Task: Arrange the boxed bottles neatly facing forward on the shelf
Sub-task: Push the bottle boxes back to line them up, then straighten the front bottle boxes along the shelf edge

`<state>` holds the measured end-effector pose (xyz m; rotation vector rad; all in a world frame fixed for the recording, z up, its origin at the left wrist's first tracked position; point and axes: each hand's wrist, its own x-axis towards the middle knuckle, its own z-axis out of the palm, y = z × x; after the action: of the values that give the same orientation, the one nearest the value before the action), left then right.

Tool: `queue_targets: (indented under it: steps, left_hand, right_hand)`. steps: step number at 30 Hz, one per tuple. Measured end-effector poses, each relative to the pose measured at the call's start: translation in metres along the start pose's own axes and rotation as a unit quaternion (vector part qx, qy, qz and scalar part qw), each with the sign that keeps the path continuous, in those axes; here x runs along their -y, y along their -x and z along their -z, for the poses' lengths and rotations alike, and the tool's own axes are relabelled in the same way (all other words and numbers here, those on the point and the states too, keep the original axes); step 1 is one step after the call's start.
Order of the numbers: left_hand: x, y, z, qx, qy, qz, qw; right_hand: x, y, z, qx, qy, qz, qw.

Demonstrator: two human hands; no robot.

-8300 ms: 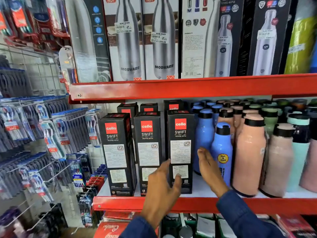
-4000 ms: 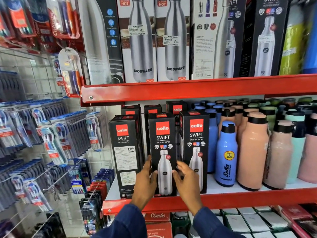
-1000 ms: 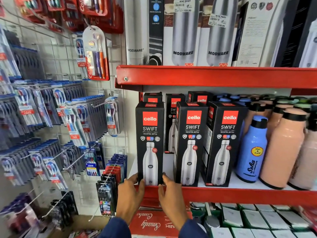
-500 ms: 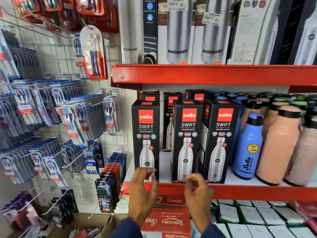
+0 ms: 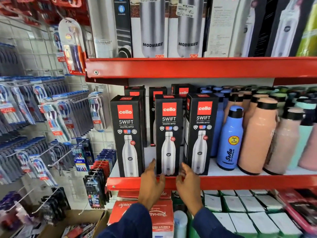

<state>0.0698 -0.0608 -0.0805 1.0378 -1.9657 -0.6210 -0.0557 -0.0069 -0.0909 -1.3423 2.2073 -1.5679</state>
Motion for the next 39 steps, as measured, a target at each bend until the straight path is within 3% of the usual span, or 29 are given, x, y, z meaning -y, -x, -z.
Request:
queue_targets:
  steps: [8, 26, 31, 35, 39]
  left_hand:
    - [-0.008, 0.007, 0.0, -0.028, 0.013, 0.041, 0.999]
    - [-0.016, 0.02, 0.005, -0.044, 0.01, 0.056, 0.997]
    - [-0.019, 0.024, 0.003, -0.086, 0.004, 0.057, 0.995]
    - [-0.031, 0.029, -0.001, -0.168, 0.049, -0.012, 0.985]
    - [-0.048, 0.027, -0.017, -0.152, 0.046, -0.069, 0.985]
  right_hand:
    - [0.005, -0.001, 0.012, 0.057, 0.023, 0.025, 0.998]
    - [-0.001, -0.001, 0.015, 0.066, 0.004, 0.025, 0.998]
    - [-0.003, -0.002, 0.02, 0.048, -0.02, 0.028, 0.998]
    - [-0.011, 0.003, 0.039, -0.018, -0.067, 0.035, 0.997]
    - [-0.025, -0.004, 0.064, -0.104, -0.076, 0.012, 0.992]
